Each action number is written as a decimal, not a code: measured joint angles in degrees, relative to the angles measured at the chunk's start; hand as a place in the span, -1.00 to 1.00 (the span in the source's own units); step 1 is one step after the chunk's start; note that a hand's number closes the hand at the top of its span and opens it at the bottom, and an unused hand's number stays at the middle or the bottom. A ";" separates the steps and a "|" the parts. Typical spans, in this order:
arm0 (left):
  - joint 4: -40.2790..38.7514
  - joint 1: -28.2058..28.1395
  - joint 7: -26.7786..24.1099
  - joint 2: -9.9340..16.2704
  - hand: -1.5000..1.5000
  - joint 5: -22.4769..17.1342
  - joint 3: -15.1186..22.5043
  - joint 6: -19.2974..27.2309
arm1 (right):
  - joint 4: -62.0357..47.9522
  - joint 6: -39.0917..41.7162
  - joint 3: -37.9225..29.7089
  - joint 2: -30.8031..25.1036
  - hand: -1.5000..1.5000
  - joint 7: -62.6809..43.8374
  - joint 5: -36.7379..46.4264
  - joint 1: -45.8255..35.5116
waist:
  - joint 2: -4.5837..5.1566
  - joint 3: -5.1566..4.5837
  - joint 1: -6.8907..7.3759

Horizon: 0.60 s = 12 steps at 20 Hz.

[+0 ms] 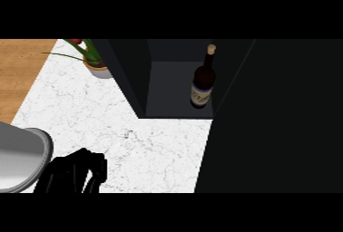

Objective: Pick up the wine, place it into the cabinet and close the cabinet

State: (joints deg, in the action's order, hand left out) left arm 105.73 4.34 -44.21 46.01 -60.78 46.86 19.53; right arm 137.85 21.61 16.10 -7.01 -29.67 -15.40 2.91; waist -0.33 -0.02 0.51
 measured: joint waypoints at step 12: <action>1.61 -14.08 -5.11 11.62 -1.00 -7.53 -13.22 -12.60 | -0.24 -11.37 23.09 5.56 1.00 -10.94 7.31 -7.78 | -0.32 -0.17 0.61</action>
State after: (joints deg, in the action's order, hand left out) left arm 107.33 -9.74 -49.32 57.62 -68.31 33.64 6.93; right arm 137.61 10.24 39.18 -1.44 -40.61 -8.09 -4.88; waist -0.65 -0.19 1.12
